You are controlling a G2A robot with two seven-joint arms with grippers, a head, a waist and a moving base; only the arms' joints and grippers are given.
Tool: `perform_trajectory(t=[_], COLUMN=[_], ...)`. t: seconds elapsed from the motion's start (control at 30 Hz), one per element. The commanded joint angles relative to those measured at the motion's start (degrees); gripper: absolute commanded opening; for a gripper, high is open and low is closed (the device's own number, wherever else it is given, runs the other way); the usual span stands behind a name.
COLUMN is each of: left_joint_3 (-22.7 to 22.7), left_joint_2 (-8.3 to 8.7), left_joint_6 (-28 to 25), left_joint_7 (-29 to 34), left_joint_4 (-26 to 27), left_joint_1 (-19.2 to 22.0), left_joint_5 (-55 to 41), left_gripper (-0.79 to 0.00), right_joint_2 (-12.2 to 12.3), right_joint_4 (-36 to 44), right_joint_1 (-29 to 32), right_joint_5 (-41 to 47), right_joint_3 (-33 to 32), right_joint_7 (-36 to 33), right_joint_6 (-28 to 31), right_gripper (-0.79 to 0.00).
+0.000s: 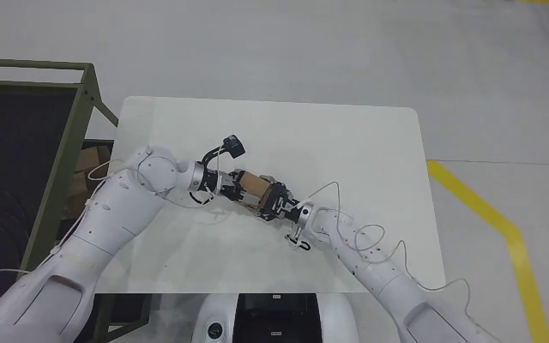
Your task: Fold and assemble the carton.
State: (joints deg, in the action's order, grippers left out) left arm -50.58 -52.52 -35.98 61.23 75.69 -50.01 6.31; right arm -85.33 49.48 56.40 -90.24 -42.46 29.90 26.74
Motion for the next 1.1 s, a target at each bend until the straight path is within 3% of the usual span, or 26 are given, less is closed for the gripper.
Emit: perform_trajectory(t=[0.0, 0.37, 0.43, 0.5, 0.57, 0.83, 0.93, 1.07], left_joint_3=[0.08, 0.25, 0.02, -0.50, -1.11, -5.49, -7.77, -10.99], left_joint_2=[-0.03, -0.15, -0.12, -0.01, 0.18, 1.59, 2.32, 3.31], left_joint_6=[-0.01, 0.19, 0.22, 0.11, 0.06, 1.14, 1.36, 0.88], left_joint_7=[-0.01, -0.01, -0.22, -0.63, -0.90, -1.98, -2.79, -3.66], left_joint_4=[0.01, -0.08, -0.08, 0.04, 0.38, 3.88, 5.01, 6.29], left_joint_1=[0.03, 0.33, 0.39, 0.32, 0.02, -2.59, -4.35, -6.92], left_joint_5=[0.12, 0.13, 0.02, -0.17, -0.27, -1.41, -1.35, -1.56], left_gripper=[0.000, 0.000, 0.000, 0.000, 0.000, 0.000, 0.000, 0.000], right_joint_2=[0.00, 0.01, 0.03, 0.05, 0.06, 0.03, 0.36, 1.50], right_joint_4=[-0.05, -0.29, -0.40, -0.44, -0.52, -0.21, 1.34, 5.05], right_joint_1=[-0.04, -0.09, -0.13, -0.13, -0.12, -0.10, 0.17, 1.27], right_joint_5=[-0.04, -0.16, -0.16, -0.24, -0.25, -0.78, -1.32, -2.04], right_joint_3=[0.00, -0.08, -0.14, -0.17, -0.21, -0.11, -0.57, -2.65], right_joint_7=[0.02, 0.45, 0.56, 0.80, 0.96, 1.64, 2.54, 2.95], right_joint_6=[0.08, 0.05, 0.07, 0.01, -0.07, -0.94, -1.04, -0.85], right_gripper=[-0.379, -0.403, -0.440, -0.585, -0.643, -0.705, -0.785, -0.785])
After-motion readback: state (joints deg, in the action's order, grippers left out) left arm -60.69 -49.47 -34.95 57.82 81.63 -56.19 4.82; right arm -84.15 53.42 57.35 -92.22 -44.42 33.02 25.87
